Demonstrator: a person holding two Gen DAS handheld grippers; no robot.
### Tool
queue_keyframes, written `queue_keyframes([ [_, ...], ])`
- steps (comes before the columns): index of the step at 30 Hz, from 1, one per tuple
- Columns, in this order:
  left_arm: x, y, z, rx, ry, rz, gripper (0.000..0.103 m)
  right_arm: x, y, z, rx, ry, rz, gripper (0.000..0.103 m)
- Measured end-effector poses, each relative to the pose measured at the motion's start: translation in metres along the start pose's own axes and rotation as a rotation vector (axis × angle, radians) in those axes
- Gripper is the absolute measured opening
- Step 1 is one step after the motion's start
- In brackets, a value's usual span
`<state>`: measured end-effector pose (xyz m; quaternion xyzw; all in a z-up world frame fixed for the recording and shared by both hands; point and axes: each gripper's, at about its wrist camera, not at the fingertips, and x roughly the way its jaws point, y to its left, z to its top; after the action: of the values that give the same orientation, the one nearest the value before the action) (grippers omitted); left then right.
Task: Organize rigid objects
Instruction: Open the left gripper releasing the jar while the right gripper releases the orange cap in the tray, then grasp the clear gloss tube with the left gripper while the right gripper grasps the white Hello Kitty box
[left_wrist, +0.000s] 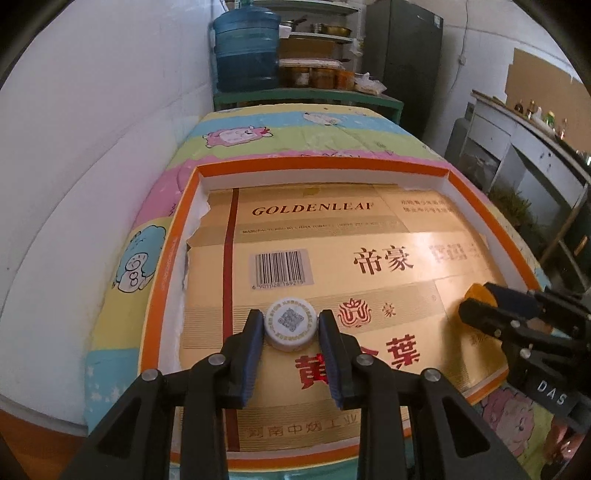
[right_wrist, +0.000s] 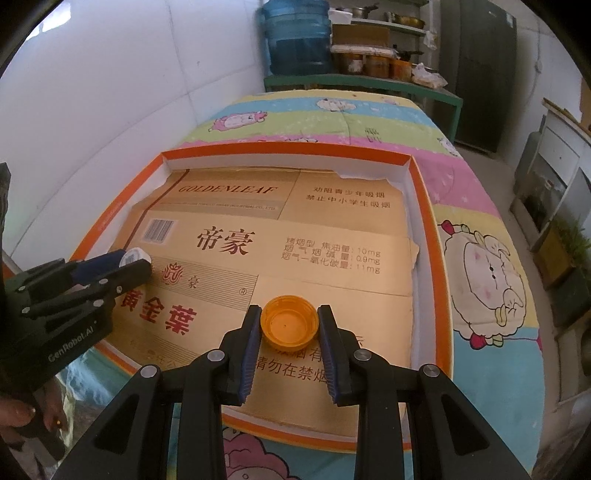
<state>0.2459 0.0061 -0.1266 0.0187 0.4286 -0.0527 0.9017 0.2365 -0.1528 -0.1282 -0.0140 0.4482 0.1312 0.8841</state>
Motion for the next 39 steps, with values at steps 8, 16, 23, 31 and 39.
queue_keyframes([
  [8, -0.005, 0.003, -0.001, -0.012, -0.010, -0.043, 0.054, -0.006, 0.001, -0.002, 0.003, -0.031, -0.015, 0.043],
  [16, -0.027, 0.003, -0.001, -0.017, -0.061, -0.029, 0.055, -0.022, 0.003, -0.004, -0.005, -0.064, -0.032, 0.044],
  [23, -0.057, 0.006, -0.010, -0.035, -0.089, -0.043, 0.055, -0.052, 0.011, -0.013, 0.009, -0.110, -0.033, 0.044],
  [31, -0.098, 0.009, -0.022, -0.071, -0.138, -0.026, 0.055, -0.100, 0.025, -0.032, 0.027, -0.172, -0.021, 0.044],
  [39, -0.122, 0.011, -0.037, -0.079, -0.158, 0.003, 0.054, -0.134, 0.036, -0.058, 0.014, -0.195, -0.025, 0.044],
])
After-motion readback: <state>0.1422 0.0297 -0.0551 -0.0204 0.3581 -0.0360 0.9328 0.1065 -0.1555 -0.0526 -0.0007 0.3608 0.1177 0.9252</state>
